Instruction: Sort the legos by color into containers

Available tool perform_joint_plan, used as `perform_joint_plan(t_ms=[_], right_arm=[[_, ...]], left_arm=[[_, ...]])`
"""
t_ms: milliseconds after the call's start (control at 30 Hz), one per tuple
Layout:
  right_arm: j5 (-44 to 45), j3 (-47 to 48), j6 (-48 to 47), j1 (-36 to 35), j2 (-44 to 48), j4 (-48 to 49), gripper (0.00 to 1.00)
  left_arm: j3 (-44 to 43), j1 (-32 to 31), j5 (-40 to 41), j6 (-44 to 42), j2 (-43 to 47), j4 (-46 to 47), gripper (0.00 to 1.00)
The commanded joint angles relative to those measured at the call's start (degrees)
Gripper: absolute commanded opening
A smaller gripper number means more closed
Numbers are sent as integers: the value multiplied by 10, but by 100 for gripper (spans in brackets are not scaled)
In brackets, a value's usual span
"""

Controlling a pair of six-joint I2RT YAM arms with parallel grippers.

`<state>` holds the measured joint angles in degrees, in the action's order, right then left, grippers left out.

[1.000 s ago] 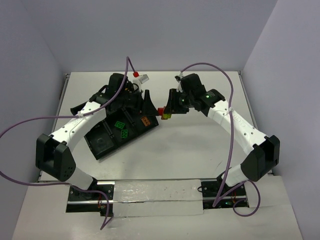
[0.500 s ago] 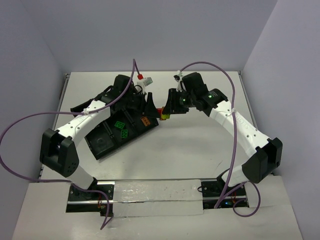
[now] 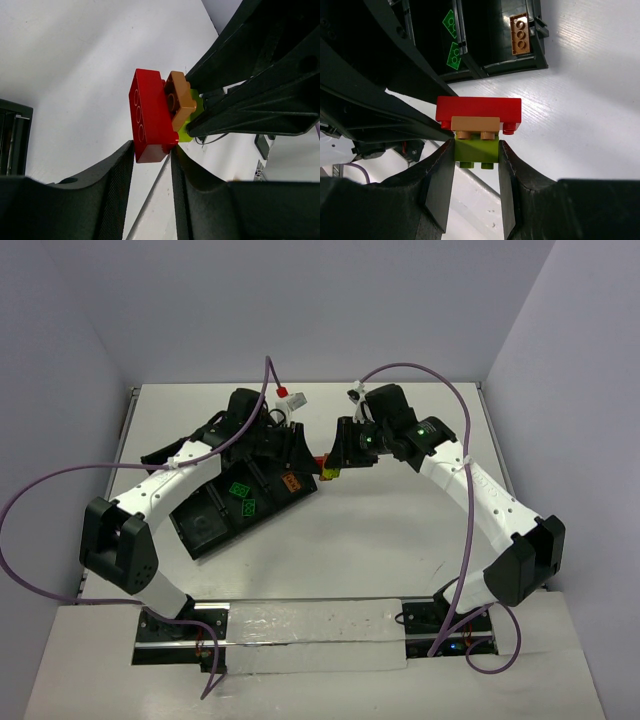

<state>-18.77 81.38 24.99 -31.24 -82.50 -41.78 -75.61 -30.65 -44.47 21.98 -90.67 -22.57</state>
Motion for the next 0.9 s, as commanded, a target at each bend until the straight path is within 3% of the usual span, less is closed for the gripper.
perform_joint_plan(t_ms=[0, 100, 167, 233, 300, 867], right_arm=[[-26, 27, -8, -4, 1, 2, 1], [-29, 25, -9, -4, 1, 2, 1], [-29, 24, -11, -4, 1, 1, 1], [-24, 19, -13, -4, 2, 0, 1], [-16, 15, -18, -4, 3, -1, 1], [31, -40, -44, 3, 30, -13, 0]], left_arm=[[-15, -4, -10, -1, 2, 36, 40], [-16, -5, -7, 1, 1, 36, 32], [-17, -5, -4, 1, 1, 36, 22], [-21, -5, 0, -1, -1, 31, 4], [-24, -5, 4, -4, -3, 24, 0], [-60, 11, 33, 17, -82, 39, 0]])
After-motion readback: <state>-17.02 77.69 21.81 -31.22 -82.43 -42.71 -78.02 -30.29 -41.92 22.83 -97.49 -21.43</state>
